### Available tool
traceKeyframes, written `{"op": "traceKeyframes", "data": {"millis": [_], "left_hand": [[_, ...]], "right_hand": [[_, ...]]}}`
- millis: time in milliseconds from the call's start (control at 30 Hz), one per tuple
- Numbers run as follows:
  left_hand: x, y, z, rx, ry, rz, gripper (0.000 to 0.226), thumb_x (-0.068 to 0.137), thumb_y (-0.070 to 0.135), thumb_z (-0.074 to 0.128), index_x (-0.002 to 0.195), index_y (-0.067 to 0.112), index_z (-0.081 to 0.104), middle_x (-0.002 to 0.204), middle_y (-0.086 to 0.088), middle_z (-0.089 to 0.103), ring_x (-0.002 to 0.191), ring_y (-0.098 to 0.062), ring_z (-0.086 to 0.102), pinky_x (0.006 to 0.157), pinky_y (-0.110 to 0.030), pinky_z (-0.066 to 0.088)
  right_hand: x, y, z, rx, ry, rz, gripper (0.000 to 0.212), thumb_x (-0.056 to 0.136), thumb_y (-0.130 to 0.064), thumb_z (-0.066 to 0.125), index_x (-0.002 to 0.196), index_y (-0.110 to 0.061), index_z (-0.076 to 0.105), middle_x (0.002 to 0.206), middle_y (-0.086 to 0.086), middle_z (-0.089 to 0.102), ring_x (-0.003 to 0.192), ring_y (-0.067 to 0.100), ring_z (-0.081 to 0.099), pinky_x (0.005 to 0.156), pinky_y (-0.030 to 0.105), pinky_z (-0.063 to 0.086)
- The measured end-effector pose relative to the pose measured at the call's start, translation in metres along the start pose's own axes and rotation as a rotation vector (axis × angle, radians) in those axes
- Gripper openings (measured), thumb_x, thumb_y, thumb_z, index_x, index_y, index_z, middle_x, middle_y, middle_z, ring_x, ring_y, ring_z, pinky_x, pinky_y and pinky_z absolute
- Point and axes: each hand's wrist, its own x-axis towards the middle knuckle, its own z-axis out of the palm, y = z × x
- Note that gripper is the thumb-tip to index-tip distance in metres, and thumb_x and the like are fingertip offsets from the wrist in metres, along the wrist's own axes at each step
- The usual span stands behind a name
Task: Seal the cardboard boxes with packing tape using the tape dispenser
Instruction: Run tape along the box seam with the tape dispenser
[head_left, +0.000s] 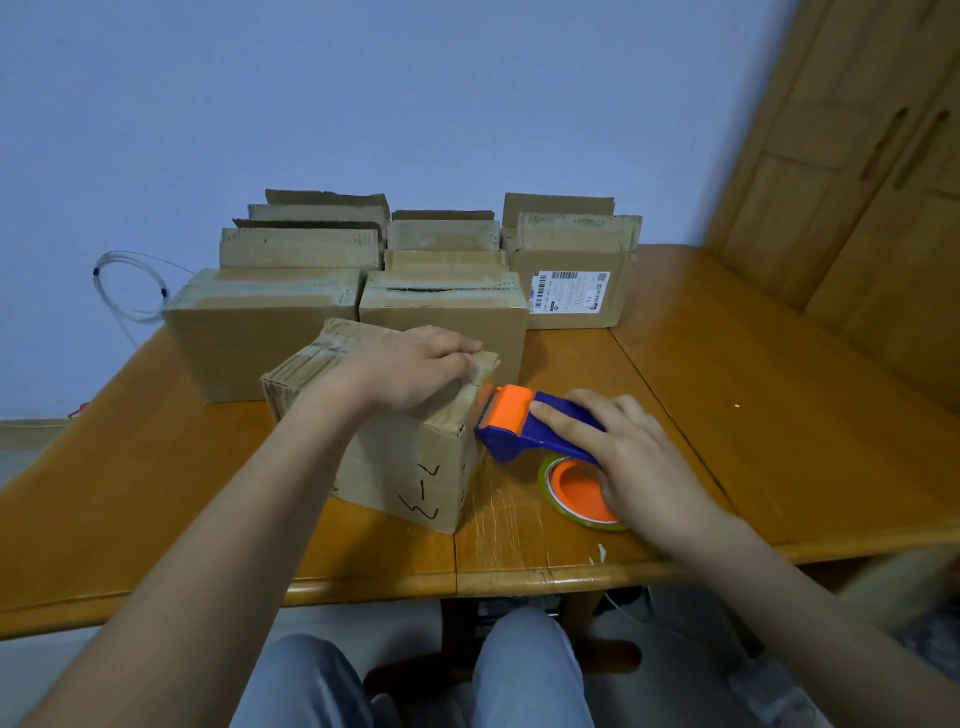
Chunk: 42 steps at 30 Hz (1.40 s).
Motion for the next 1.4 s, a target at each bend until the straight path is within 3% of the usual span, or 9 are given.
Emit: {"op": "traceKeyframes", "data": {"millis": [100,200,400,667,833,900,1033,1133,1400], "left_hand": [[0.007,0.011,0.003,0.077,0.009,-0.031,0.059,0.094,0.061,0.037,0.138,0.021,0.041,0.140,-0.002,0.045,0.125,-0.022,0.044,0.098,-0.038,0.036],[0.008,0.009,0.012,0.153,0.032,-0.021,0.058,0.094,0.060,0.037,0.138,0.022,0.038,0.143,-0.001,0.042,0.135,-0.021,0.034,0.113,-0.050,0.021],[0.004,0.006,0.008,0.118,-0.028,0.006,0.054,0.098,0.051,0.035,0.146,0.028,0.029,0.151,0.001,0.031,0.142,-0.018,0.019,0.117,-0.047,0.006],[0.000,0.009,0.007,0.101,-0.009,0.009,0.056,0.097,0.049,0.043,0.147,0.028,0.029,0.152,0.002,0.031,0.141,-0.016,0.020,0.115,-0.041,0.006],[0.000,0.009,0.007,0.105,0.005,0.007,0.055,0.096,0.048,0.043,0.145,0.028,0.031,0.150,0.000,0.034,0.139,-0.017,0.025,0.117,-0.043,0.010],[0.001,0.008,0.007,0.113,0.009,0.008,0.053,0.096,0.047,0.043,0.145,0.027,0.032,0.148,0.001,0.035,0.138,-0.017,0.027,0.116,-0.043,0.011],[0.004,0.010,0.009,0.132,0.024,-0.019,0.054,0.094,0.048,0.046,0.142,0.026,0.034,0.145,-0.001,0.039,0.136,-0.019,0.030,0.115,-0.047,0.015],[0.008,0.013,0.008,0.158,0.029,-0.049,0.057,0.090,0.050,0.049,0.139,0.023,0.036,0.142,-0.003,0.042,0.133,-0.023,0.035,0.114,-0.053,0.018],[0.015,0.033,0.021,0.228,0.068,-0.171,0.066,0.082,0.044,0.061,0.137,0.021,0.033,0.142,-0.004,0.039,0.138,-0.029,0.028,0.112,-0.068,0.007]], "right_hand": [[0.005,0.003,-0.008,-0.037,-0.028,-0.038,0.086,0.072,0.003,0.075,0.144,-0.028,0.040,0.133,0.013,0.051,0.107,0.033,0.051,0.080,0.043,0.046],[0.007,0.005,-0.010,-0.062,-0.056,-0.059,0.084,0.079,-0.002,0.072,0.147,-0.031,0.032,0.140,0.010,0.045,0.114,0.031,0.046,0.086,0.041,0.043],[0.007,0.006,-0.011,-0.157,-0.017,-0.097,0.092,0.057,-0.009,0.089,0.138,-0.022,0.048,0.124,0.015,0.057,0.099,0.034,0.058,0.069,0.041,0.051],[0.011,0.010,-0.016,-0.299,0.001,-0.144,0.092,0.054,-0.017,0.092,0.136,-0.023,0.050,0.122,0.016,0.057,0.095,0.034,0.058,0.066,0.042,0.052],[0.012,0.006,-0.028,-0.477,-0.292,-0.295,0.073,0.089,-0.020,0.064,0.149,-0.031,0.023,0.140,0.016,0.037,0.116,0.038,0.040,0.089,0.047,0.040],[0.002,0.010,-0.027,-0.408,-0.309,-0.169,0.070,0.095,-0.021,0.055,0.151,-0.033,0.015,0.144,0.013,0.031,0.120,0.035,0.036,0.094,0.044,0.035],[0.002,0.025,-0.027,-0.194,-0.056,0.134,0.081,0.080,-0.004,0.069,0.146,-0.032,0.033,0.137,0.012,0.046,0.111,0.035,0.045,0.086,0.045,0.042],[0.002,0.028,-0.017,-0.082,-0.075,0.269,0.075,0.090,-0.004,0.056,0.148,-0.037,0.024,0.143,0.004,0.038,0.120,0.028,0.036,0.094,0.038,0.036],[-0.013,0.019,0.008,0.216,0.027,0.364,0.078,0.084,0.009,0.056,0.144,-0.036,0.034,0.133,0.002,0.047,0.112,0.021,0.040,0.087,0.031,0.042]]}}
